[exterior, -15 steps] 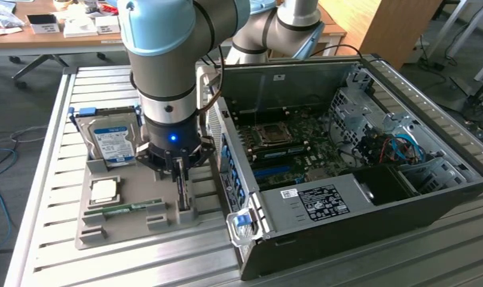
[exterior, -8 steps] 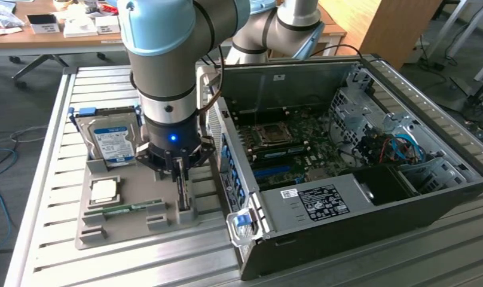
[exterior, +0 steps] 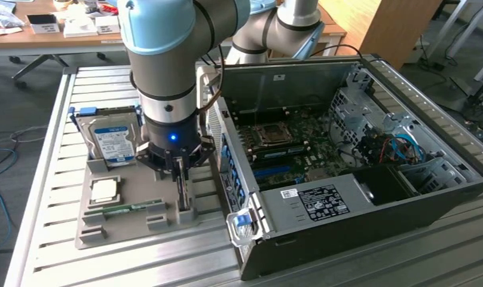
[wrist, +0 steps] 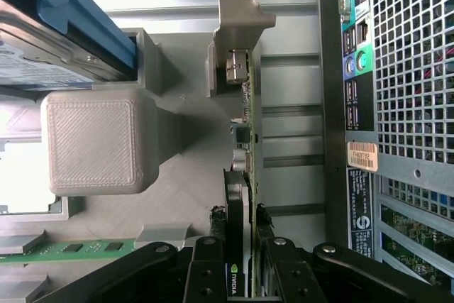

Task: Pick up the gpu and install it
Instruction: 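Pick up the gpu and move the gpu toward the slot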

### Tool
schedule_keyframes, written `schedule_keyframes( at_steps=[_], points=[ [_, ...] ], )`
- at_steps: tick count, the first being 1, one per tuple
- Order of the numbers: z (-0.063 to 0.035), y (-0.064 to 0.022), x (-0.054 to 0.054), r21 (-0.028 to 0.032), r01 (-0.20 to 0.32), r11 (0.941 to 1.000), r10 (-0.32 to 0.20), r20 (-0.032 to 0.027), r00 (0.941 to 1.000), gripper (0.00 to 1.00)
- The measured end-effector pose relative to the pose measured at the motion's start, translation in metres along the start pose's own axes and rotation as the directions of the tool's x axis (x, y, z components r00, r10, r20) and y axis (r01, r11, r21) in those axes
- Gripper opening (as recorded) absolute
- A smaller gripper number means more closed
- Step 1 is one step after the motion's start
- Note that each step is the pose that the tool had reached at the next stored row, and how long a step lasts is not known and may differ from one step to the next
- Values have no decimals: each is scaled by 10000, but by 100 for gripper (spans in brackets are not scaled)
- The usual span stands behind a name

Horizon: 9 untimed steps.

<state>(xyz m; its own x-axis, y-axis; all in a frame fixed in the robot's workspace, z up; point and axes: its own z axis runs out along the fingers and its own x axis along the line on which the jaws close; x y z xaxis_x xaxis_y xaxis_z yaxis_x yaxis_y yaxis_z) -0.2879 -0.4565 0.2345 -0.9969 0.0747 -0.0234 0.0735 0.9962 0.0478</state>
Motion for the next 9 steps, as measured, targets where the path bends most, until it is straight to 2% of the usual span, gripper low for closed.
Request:
schedule_keyframes(
  at_steps=[9],
  points=[
    [-170, 8, -4, -11, 0, 10000, 0, 1, 10000, 27]
  ],
)
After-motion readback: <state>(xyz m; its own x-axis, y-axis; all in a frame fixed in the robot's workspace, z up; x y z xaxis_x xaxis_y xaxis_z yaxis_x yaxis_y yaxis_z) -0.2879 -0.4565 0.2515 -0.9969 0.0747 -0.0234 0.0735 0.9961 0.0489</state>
